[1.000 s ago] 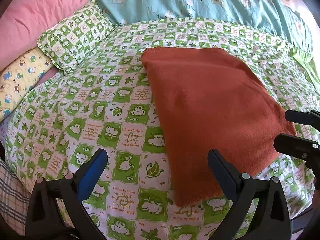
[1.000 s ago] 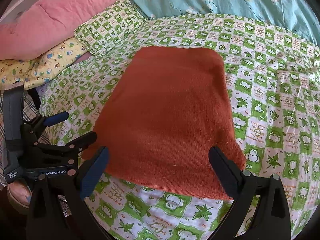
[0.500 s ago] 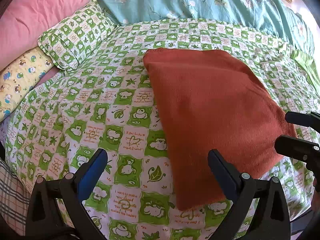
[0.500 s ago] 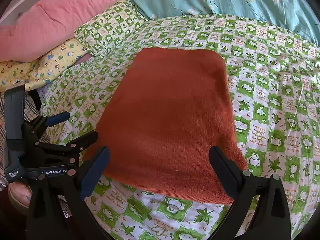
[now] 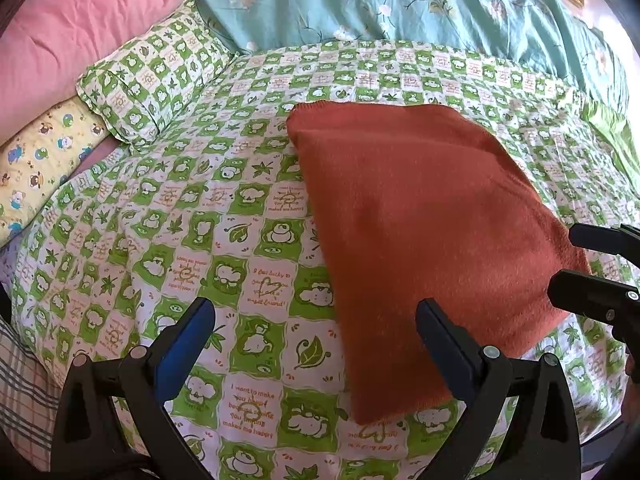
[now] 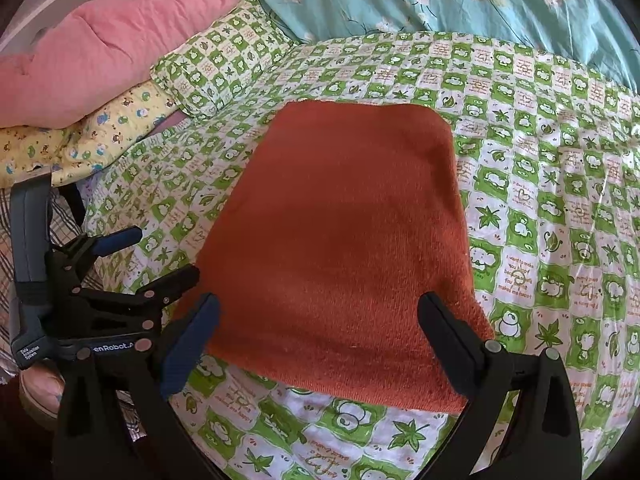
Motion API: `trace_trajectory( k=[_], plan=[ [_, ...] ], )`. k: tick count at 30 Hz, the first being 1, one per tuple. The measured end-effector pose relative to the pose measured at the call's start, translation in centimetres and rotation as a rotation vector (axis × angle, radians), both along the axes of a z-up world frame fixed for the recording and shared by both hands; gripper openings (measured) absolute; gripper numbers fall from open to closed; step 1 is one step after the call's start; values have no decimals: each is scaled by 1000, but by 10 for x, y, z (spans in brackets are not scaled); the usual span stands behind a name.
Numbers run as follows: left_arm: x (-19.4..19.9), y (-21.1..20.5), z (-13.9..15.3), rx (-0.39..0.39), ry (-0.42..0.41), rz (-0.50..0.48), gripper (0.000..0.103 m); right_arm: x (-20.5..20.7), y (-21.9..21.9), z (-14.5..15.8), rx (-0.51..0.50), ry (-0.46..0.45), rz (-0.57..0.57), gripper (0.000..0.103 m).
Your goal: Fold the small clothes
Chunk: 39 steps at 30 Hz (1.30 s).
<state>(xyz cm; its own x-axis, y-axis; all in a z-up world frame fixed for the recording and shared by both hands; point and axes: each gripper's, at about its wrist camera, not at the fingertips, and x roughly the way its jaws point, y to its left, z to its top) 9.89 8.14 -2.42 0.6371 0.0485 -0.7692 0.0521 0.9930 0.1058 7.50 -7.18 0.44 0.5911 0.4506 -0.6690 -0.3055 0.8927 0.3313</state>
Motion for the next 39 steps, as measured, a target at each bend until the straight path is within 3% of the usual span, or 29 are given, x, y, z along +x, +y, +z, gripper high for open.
trace_trajectory(
  k=[39],
  plan=[
    [9, 0, 3, 0, -6, -16, 101, 12, -8, 3, 13, -2, 16, 99]
  ],
)
